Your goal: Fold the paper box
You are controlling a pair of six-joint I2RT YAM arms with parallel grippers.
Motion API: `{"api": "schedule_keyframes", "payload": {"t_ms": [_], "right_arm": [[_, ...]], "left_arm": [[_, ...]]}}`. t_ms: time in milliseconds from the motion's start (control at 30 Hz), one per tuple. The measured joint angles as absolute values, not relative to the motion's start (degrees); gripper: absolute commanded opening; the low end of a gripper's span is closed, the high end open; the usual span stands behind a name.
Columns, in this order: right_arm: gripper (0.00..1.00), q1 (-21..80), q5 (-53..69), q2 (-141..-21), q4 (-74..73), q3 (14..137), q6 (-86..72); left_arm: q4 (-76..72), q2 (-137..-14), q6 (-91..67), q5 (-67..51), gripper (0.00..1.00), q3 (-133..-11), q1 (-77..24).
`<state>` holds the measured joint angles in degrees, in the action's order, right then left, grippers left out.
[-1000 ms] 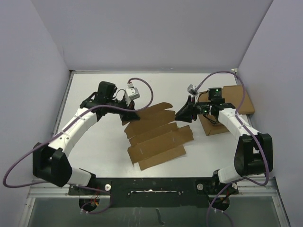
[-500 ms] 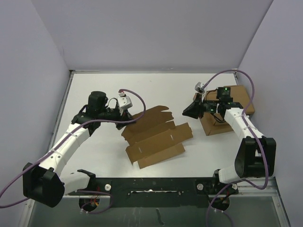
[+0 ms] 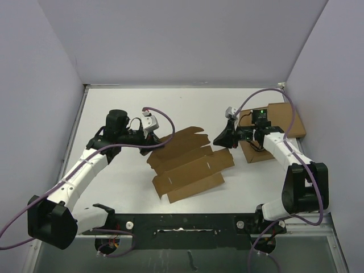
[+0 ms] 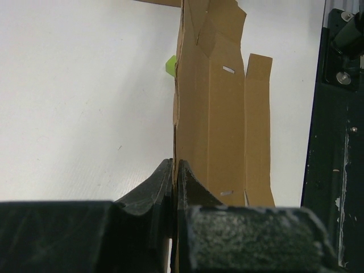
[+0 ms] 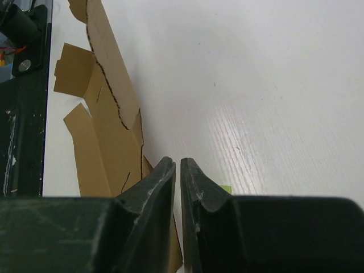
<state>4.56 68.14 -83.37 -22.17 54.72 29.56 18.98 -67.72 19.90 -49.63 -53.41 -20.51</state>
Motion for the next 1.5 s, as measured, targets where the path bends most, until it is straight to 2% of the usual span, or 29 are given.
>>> {"api": "schedule_keyframes", "payload": {"t_ms": [533, 733, 900, 1267, 1500], "right_arm": [[0.16, 9.3, 70.74, -84.23, -21.85, 53.15, 33.78], [0.29, 10.63, 72.23, -84.64, -21.47, 52.58, 33.65], [0.35, 10.98, 73.89, -84.64, -22.02, 52.6, 34.11], [0.43, 9.65, 74.7, -84.64, -33.04, 57.52, 41.12], [0.43, 9.96, 74.56, -84.75, -34.92, 57.6, 41.58]], "left_arm": [[16.27, -66.52, 18.5, -51.42, 0.0, -52.42, -19.27], [15.59, -66.15, 18.15, -52.27, 0.0, -52.01, -19.0], [15.53, -66.15, 18.15, -52.42, 0.0, -51.99, -18.94], [15.16, -66.08, 18.15, -52.47, 0.0, -51.86, -18.28], [14.81, -66.08, 18.13, -52.58, 0.0, -51.66, -18.26]]}}
